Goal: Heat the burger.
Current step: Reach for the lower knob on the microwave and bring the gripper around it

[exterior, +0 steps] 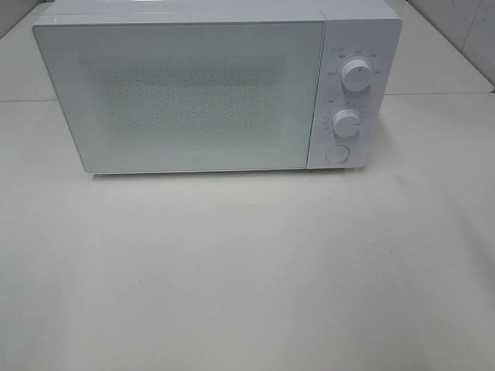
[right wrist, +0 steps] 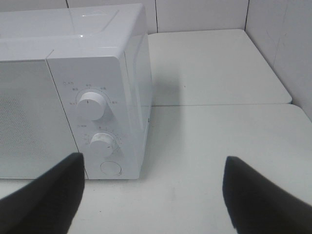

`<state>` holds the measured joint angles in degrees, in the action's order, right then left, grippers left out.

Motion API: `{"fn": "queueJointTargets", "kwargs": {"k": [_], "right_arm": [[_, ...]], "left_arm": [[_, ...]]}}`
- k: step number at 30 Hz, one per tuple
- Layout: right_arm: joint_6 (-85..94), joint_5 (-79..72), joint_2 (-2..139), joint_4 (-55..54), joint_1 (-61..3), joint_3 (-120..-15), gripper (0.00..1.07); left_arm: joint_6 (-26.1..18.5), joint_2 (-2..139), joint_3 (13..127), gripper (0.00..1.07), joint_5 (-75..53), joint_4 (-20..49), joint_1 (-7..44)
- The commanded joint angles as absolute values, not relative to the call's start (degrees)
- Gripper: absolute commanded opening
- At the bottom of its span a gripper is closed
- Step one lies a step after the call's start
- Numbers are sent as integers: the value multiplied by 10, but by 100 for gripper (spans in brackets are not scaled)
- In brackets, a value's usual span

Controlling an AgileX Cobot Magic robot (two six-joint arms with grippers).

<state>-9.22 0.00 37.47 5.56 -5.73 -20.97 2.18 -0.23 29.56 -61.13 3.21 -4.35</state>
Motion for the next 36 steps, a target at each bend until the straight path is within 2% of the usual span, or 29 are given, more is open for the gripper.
{"fn": "queueJointTargets", "kwargs": {"k": [1, 23, 29, 33, 34, 36], "right_arm": [[-95, -41, 415, 58, -54, -209, 75], [-87, -331, 686, 58, -56, -209, 75], [-5, -409, 764, -27, -62, -206, 75], [76, -474, 796, -101, -110, -198, 75], [108, -504, 815, -139, -138, -196, 75], [115, -516, 825, -154, -148, -196, 75]], "left_arm": [[26, -14, 296, 100, -612, 32, -45], [26, -14, 296, 100, -612, 32, -45], [26, -14, 296, 100, -612, 32, -45], [26, -14, 296, 100, -612, 32, -45], [26, -14, 296, 100, -612, 32, -45], [26, -14, 296, 100, -612, 32, -45]]}}
